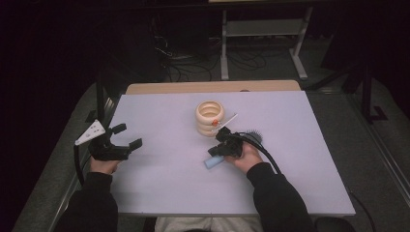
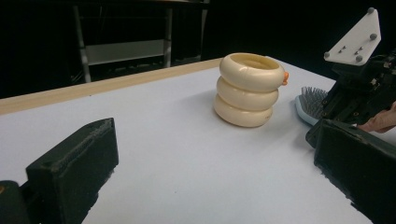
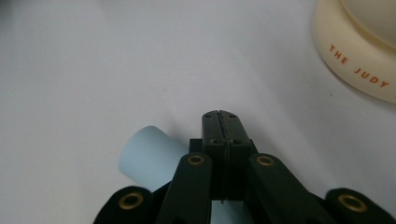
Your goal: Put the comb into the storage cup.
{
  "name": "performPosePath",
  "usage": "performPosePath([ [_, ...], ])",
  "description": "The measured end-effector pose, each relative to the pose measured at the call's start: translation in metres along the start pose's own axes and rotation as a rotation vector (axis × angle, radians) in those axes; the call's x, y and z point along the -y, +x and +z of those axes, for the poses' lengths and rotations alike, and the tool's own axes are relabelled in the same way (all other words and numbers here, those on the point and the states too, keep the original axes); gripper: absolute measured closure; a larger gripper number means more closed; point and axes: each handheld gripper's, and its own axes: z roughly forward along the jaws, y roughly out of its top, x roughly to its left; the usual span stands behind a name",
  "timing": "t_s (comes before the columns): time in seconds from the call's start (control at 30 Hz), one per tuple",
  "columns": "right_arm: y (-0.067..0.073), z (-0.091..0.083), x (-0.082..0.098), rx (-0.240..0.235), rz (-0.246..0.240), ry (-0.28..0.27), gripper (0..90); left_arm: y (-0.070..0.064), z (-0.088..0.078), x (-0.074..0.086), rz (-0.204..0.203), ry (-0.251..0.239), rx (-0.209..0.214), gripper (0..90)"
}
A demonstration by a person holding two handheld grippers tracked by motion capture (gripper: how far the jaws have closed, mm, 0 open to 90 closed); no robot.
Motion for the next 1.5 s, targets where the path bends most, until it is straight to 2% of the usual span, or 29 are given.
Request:
performPosePath([
  [0.13, -0.001, -0.002, 0.001, -0.004, -0.001, 0.005, 88.8, 0.000, 0.000, 0.000, 0.000, 0.002, 0.001, 0.0],
  [0.27, 0.000, -0.007, 0.004, -0.005, -0.018, 0.040, 88.8, 0.000, 0.000, 0.000, 0.000, 0.000, 0.000, 0.0],
  [0.53, 0.001, -0.011, 0.013, -0.012, -0.022, 0.051, 88.8, 0.000, 0.000, 0.000, 0.000, 0.002, 0.000, 0.0],
  [0.97, 0.010, -0.021, 0.021, -0.018, -0.072, 0.135, 88.8, 0.000, 0.000, 0.000, -0.001, 0.002, -0.002, 0.0],
  [1.3, 0.002, -0.036, 0.041, -0.034, -0.052, 0.150, 88.8, -0.001, 0.000, 0.000, -0.001, 0.006, -0.003, 0.0],
  [1.5, 0.001, -0.042, 0.048, -0.034, -0.057, 0.158, 88.8, -0.001, 0.001, 0.000, 0.000, 0.007, -0.002, 0.0],
])
